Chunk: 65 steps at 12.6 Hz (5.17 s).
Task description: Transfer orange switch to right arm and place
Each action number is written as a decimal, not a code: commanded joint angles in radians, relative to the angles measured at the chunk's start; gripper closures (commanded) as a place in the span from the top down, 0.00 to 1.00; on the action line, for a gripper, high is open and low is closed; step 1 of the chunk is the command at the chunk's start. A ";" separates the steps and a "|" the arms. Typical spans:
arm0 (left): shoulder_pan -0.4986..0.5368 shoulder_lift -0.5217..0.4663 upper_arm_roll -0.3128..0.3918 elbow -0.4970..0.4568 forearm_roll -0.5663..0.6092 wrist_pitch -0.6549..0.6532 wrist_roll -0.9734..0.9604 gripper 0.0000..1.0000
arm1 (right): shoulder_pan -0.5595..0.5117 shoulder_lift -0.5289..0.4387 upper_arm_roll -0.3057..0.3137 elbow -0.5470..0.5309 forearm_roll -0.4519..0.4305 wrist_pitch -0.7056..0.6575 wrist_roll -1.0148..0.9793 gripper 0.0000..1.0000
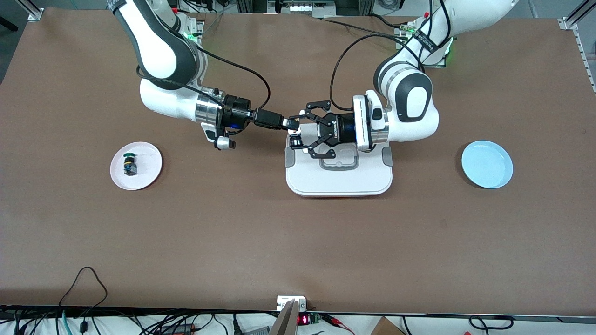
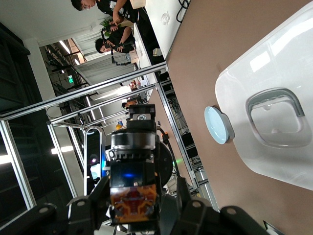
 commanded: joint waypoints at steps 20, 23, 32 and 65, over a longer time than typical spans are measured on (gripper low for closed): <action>0.031 0.004 0.007 0.010 0.169 -0.003 -0.311 1.00 | -0.181 -0.135 -0.001 0.010 -0.600 -0.138 0.245 0.02; 0.078 0.001 0.007 0.014 0.383 -0.014 -0.507 1.00 | -0.221 -0.163 -0.060 0.010 -0.968 -0.237 0.243 0.02; 0.137 -0.031 0.007 0.021 0.946 -0.075 -1.100 1.00 | -0.221 -0.201 -0.211 -0.069 -1.746 -0.285 0.245 0.03; -0.042 -0.517 0.570 0.170 1.887 -0.569 -2.348 1.00 | -0.278 0.027 -0.352 -0.343 -1.882 0.226 0.286 1.00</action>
